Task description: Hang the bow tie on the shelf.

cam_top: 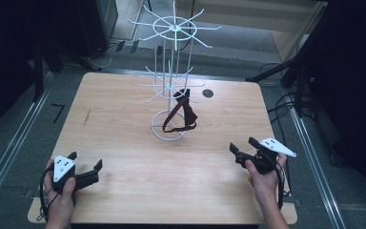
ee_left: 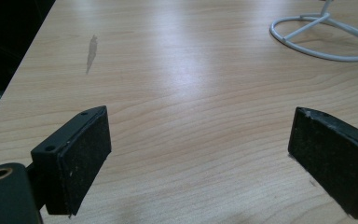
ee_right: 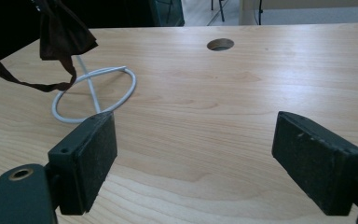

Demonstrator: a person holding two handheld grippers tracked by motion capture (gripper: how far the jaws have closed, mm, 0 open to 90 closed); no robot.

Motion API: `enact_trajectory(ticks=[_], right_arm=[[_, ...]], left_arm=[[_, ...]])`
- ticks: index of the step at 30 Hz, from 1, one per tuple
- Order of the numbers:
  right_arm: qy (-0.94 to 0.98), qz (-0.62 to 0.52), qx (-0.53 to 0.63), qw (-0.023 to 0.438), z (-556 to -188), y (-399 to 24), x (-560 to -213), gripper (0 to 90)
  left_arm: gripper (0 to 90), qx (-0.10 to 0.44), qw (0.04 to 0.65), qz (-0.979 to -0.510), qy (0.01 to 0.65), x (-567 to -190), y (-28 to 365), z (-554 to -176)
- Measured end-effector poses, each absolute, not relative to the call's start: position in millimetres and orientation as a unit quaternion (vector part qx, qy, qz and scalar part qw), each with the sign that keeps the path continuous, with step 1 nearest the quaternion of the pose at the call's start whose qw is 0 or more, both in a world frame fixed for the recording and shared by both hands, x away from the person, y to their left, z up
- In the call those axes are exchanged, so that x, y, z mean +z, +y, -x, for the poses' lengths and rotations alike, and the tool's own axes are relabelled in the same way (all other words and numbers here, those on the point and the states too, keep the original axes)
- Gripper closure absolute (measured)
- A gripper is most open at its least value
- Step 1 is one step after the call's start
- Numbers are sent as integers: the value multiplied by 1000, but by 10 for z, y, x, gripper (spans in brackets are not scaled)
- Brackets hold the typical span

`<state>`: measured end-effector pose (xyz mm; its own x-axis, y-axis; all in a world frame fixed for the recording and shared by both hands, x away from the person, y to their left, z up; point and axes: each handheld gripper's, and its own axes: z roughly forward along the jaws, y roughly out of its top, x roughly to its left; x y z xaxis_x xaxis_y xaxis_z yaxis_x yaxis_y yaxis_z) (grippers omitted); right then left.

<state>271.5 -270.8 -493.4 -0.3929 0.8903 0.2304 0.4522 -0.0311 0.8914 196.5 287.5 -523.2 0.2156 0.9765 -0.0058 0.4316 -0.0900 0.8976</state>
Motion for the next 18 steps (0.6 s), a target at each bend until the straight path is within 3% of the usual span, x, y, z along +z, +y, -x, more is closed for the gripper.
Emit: enact_trajectory(ticks=[18], right_arm=[[660, -529, 484, 224, -2569, -3044, -5069, 143]], left_arm=[[61, 329, 413, -661, 533, -5232, 2873, -1961]])
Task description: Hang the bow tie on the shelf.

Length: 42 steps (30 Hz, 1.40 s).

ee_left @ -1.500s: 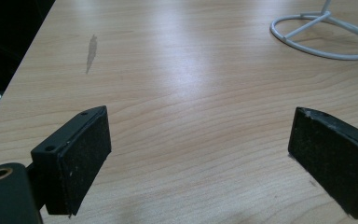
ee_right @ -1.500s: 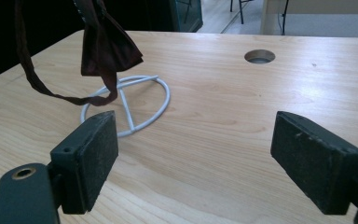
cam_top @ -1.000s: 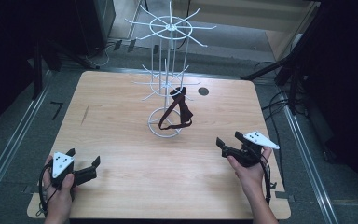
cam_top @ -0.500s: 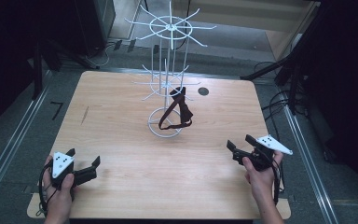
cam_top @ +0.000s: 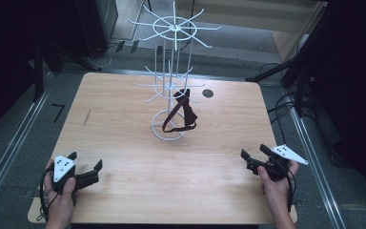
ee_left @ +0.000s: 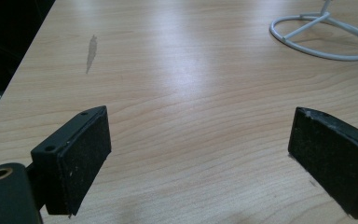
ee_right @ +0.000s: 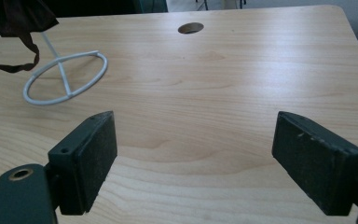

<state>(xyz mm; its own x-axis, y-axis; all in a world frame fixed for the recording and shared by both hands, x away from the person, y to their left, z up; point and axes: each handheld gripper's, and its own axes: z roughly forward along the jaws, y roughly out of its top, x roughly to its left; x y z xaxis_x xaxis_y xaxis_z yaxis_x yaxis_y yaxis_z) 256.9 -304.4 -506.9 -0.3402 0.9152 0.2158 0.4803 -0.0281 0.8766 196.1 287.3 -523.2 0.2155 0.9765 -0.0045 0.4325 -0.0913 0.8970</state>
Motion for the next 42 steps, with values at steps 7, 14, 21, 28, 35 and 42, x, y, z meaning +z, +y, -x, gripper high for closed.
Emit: enact_trajectory(ticks=[7, 14, 21, 28, 35, 42], right_arm=[[655, -541, 480, 220, -2503, -3184, -5139, 143], [653, -553, 468, 222, -2432, -3329, -5214, 143], [650, -562, 458, 226, -2362, -3462, -5265, 143], [645, -576, 448, 228, -2223, -3675, -5357, 143], [643, -582, 441, 230, -2097, -3808, -5415, 143], [651, -579, 433, 229, -2052, -3797, -5456, 144]], left_arm=[[61, 330, 413, -661, 533, -5232, 2872, -1960], [61, 329, 413, -660, 533, -5233, 2872, -1959], [61, 329, 414, -661, 532, -5232, 2873, -1956], [61, 328, 414, -662, 533, -5231, 2877, -1953], [61, 330, 413, -662, 532, -5231, 2874, -1951], [61, 330, 413, -661, 533, -5231, 2873, -1954]])
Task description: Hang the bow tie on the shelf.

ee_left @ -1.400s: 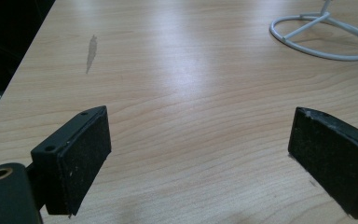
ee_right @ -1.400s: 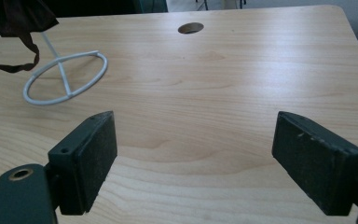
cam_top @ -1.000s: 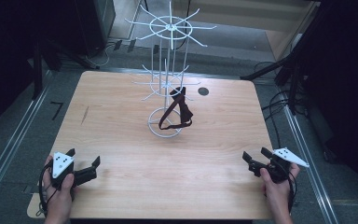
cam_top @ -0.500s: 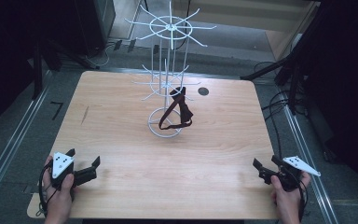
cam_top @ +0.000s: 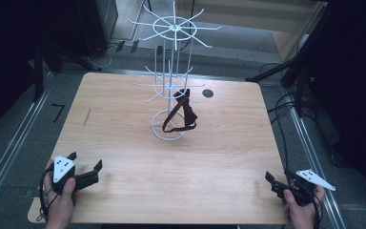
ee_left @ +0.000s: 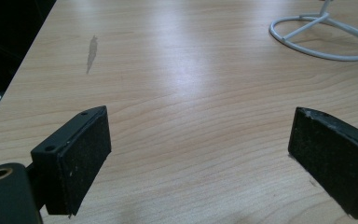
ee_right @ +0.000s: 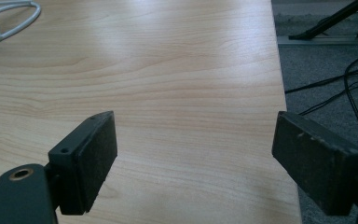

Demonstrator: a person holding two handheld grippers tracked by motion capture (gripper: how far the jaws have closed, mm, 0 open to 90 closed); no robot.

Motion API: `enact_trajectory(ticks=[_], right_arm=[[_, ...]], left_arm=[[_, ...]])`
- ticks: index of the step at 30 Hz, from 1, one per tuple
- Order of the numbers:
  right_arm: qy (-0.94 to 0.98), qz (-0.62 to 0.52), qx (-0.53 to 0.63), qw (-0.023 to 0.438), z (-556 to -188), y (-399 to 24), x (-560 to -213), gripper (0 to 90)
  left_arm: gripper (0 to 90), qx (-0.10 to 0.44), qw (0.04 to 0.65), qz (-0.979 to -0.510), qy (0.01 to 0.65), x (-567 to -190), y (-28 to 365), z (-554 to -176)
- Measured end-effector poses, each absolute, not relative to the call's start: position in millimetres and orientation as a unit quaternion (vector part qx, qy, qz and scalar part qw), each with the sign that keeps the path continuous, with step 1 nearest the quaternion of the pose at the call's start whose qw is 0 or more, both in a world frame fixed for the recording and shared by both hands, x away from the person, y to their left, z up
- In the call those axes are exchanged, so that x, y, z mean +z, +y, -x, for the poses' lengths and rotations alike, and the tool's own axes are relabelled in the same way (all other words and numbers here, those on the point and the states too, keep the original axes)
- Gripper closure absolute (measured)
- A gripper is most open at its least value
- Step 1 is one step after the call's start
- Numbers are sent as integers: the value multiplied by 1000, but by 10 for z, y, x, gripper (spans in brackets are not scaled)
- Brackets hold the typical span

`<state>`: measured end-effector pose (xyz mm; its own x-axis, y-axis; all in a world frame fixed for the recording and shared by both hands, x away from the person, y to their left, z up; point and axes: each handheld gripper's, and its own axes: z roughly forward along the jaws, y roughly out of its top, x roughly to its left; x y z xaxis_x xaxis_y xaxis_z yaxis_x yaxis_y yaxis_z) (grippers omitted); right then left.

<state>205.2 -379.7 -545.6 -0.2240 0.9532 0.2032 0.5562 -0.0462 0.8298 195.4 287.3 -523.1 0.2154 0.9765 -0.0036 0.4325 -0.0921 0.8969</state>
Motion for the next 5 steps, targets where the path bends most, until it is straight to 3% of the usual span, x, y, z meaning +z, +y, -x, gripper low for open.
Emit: enact_trajectory(ticks=[5], right_arm=[[651, -572, 445, 225, -2081, -3738, -5424, 152]], left_arm=[[61, 332, 409, -665, 530, -5229, 2861, -1962]])
